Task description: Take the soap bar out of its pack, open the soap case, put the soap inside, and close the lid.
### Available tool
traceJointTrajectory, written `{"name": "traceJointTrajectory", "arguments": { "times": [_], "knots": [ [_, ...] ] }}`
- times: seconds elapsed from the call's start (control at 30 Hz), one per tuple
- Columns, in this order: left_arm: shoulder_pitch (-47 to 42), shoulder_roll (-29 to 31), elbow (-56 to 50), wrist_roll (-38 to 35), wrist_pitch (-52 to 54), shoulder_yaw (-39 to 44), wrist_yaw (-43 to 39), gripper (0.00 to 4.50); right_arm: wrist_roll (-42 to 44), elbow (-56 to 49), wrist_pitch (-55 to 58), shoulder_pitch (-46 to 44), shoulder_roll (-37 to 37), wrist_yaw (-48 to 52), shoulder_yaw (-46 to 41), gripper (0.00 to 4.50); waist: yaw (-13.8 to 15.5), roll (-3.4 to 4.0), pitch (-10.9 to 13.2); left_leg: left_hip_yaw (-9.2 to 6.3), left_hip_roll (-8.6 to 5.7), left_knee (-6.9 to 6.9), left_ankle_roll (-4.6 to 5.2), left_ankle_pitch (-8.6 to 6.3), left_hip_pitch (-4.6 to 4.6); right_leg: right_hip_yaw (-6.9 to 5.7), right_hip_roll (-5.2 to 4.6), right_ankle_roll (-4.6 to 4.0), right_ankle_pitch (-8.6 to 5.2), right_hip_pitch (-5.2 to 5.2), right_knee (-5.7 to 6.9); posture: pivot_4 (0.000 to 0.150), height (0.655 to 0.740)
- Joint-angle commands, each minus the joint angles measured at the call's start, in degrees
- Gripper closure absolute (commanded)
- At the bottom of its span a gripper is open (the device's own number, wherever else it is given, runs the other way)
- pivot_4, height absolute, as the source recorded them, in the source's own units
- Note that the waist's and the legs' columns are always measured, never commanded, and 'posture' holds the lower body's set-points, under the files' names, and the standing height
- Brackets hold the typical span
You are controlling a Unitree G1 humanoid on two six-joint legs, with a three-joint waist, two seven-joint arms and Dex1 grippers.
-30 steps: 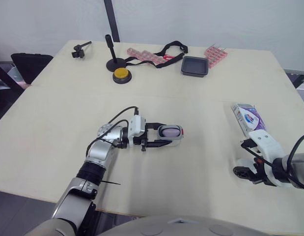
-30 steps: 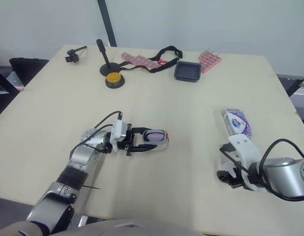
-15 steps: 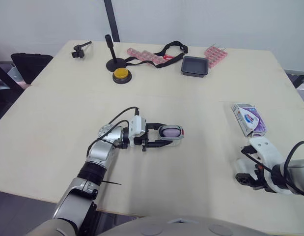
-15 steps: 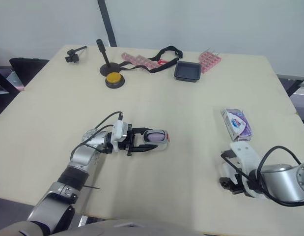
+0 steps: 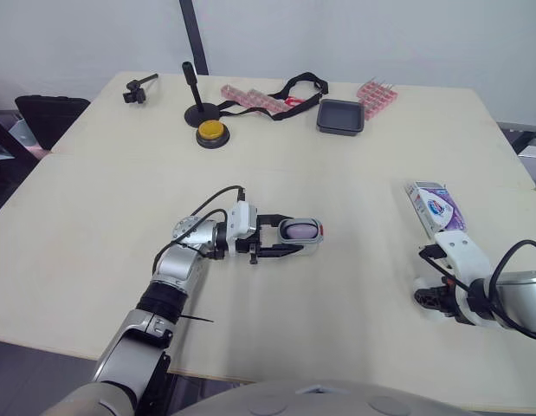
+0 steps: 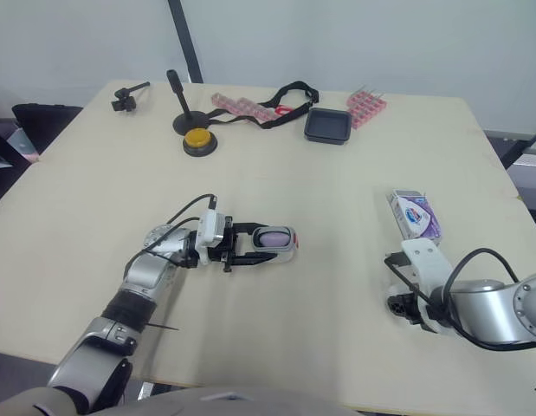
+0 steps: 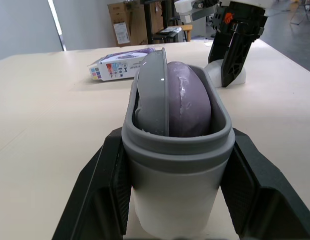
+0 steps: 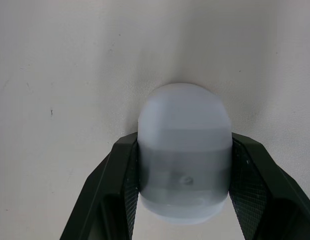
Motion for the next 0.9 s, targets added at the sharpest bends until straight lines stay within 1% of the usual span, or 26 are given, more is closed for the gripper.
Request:
{"name": "traceJointTrajectory", "arguments": {
  "times": [0.03, 0.1, 0.2, 0.27, 0.33, 0.43, 0.5, 0.6, 0.73, 0.9],
  "knots": [
    [-1.2, 0.3, -0.8, -0.5, -1.2, 0.9, 0.0, 2.60, 1.3, -2.1, 1.7, -5.2, -0.9, -0.9, 1.7, 2.54, -0.1, 0.00, 0.0, 0.00, 0.00, 0.00, 0.00, 0.00, 0.01, 0.00, 0.00, 0.00, 0.00, 0.00, 0.00, 0.150, 0.7395],
    [-1.3, 0.3, -0.7, -0.5, -1.2, 0.9, 0.1, 2.60, -2.8, -4.4, 6.5, -13.9, -1.3, -0.1, 3.9, 2.54, -0.6, 0.05, 0.0, 0.00, -0.01, -0.01, 0.00, 0.00, 0.01, 0.02, 0.01, 0.00, 0.00, -0.01, 0.02, 0.150, 0.7395],
    [-1.5, 0.3, -0.5, -0.6, -1.1, 0.9, -0.1, 2.60, -10.9, -6.3, 10.6, -26.0, 2.7, 6.5, 6.0, 2.54, -0.7, -0.01, 0.0, -0.01, -0.02, -0.03, -0.02, 0.01, 0.07, 0.03, 0.05, 0.01, 0.00, 0.01, 0.09, 0.150, 0.7395],
    [-2.0, 0.1, -0.3, -0.8, -0.6, 0.8, -0.3, 2.60, -15.7, -7.2, 12.8, -34.4, 6.5, 16.8, 6.9, 2.54, -0.8, -0.09, 0.0, -0.01, 0.00, -0.01, -0.03, 0.01, 0.05, 0.02, 0.06, 0.01, 0.00, 0.02, 0.08, 0.150, 0.7395],
    [-2.8, -0.4, 0.1, -1.0, -0.1, 0.8, -0.4, 2.60, -20.6, -7.1, 14.7, -40.2, 8.9, 25.7, 7.3, 2.54, -0.5, -0.10, 0.0, -0.01, -0.03, 0.00, -0.02, 0.01, 0.00, 0.03, 0.05, 0.01, 0.01, -0.02, 0.09, 0.150, 0.7395],
    [-4.2, -1.5, 1.4, -1.0, 0.2, 0.9, -0.1, 2.60, -29.1, -6.7, 16.3, -45.8, 10.4, 37.6, 8.8, 2.54, 0.4, -0.13, 0.1, -0.02, -0.03, 0.03, 0.00, 0.01, -0.05, -0.03, 0.04, 0.00, 0.01, 0.01, 0.07, 0.150, 0.7395],
    [-5.1, -2.2, 2.1, -0.7, 0.1, 0.5, -0.2, 2.60, -35.4, -6.8, 16.6, -48.1, 10.7, 45.2, 10.4, 2.54, 0.8, -0.14, 0.1, -0.02, -0.03, 0.06, 0.01, 0.00, -0.02, -0.03, 0.03, 0.00, 0.01, 0.00, 0.08, 0.150, 0.7395],
    [-6.6, -3.8, 3.3, -0.3, 0.1, 0.0, 0.1, 2.60, -42.5, -5.9, 17.1, -50.9, 10.8, 54.3, 12.5, 2.54, 1.0, -0.14, 0.1, -0.02, -0.02, 0.06, 0.01, 0.00, -0.02, -0.05, 0.03, -0.01, 0.01, 0.00, 0.10, 0.150, 0.7395],
    [-8.4, -5.8, 5.9, 0.8, -1.1, -0.6, 0.2, 2.60, -51.1, -4.4, 16.0, -55.2, 10.6, 65.8, 14.9, 2.54, 0.8, -0.14, 0.1, -0.01, -0.02, 0.06, 0.02, 0.01, -0.02, 0.01, 0.03, -0.02, 0.00, 0.01, 0.13, 0.150, 0.7395],
    [-10.1, -8.1, 9.1, 2.9, -3.3, -1.1, 1.1, 2.60, -58.0, 0.4, 18.8, -63.2, 13.7, 75.0, 17.7, 2.54, 0.5, -0.13, 0.1, 0.01, -0.01, 0.08, 0.05, 0.03, 0.04, 0.07, 0.06, -0.04, 0.01, 0.04, 0.23, 0.150, 0.7395]
  ]
}}
